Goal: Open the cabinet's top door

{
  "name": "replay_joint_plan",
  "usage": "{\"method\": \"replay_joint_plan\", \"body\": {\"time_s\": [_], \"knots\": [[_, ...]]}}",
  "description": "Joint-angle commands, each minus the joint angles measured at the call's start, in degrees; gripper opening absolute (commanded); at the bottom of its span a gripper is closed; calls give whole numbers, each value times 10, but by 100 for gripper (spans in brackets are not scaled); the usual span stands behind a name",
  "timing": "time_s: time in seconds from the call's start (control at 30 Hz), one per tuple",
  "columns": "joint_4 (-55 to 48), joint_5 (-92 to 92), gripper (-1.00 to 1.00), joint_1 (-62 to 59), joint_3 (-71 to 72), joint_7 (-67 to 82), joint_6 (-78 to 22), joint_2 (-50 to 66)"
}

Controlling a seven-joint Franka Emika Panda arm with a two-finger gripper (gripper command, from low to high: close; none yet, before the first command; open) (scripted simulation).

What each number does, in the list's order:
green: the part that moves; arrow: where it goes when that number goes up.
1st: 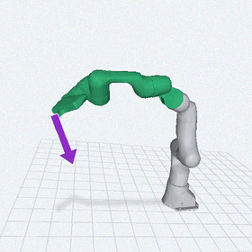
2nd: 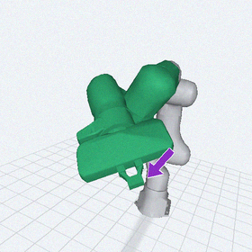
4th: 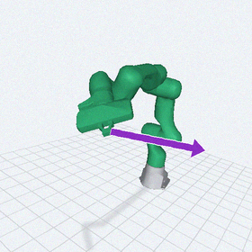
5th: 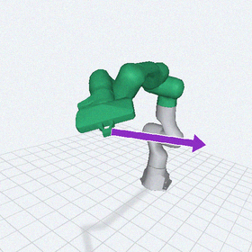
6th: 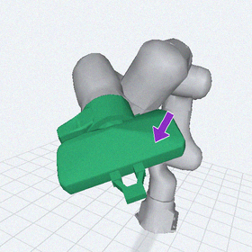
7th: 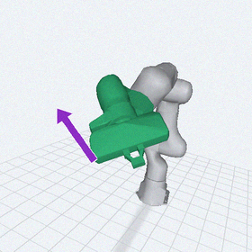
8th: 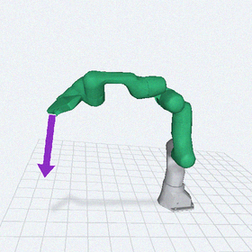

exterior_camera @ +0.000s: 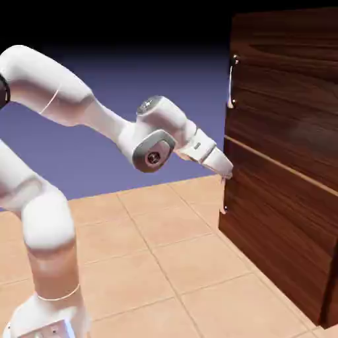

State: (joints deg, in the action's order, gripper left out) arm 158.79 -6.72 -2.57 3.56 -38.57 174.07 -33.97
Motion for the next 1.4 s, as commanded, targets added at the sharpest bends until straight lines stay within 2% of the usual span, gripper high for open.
{"method": "replay_joint_plan", "body": {"time_s": [0.0,1.37], "knots": [[-8,-25,0,-12,13,14,0,-5],[-344,-1047,0,-507,554,605,10,-204]]}}
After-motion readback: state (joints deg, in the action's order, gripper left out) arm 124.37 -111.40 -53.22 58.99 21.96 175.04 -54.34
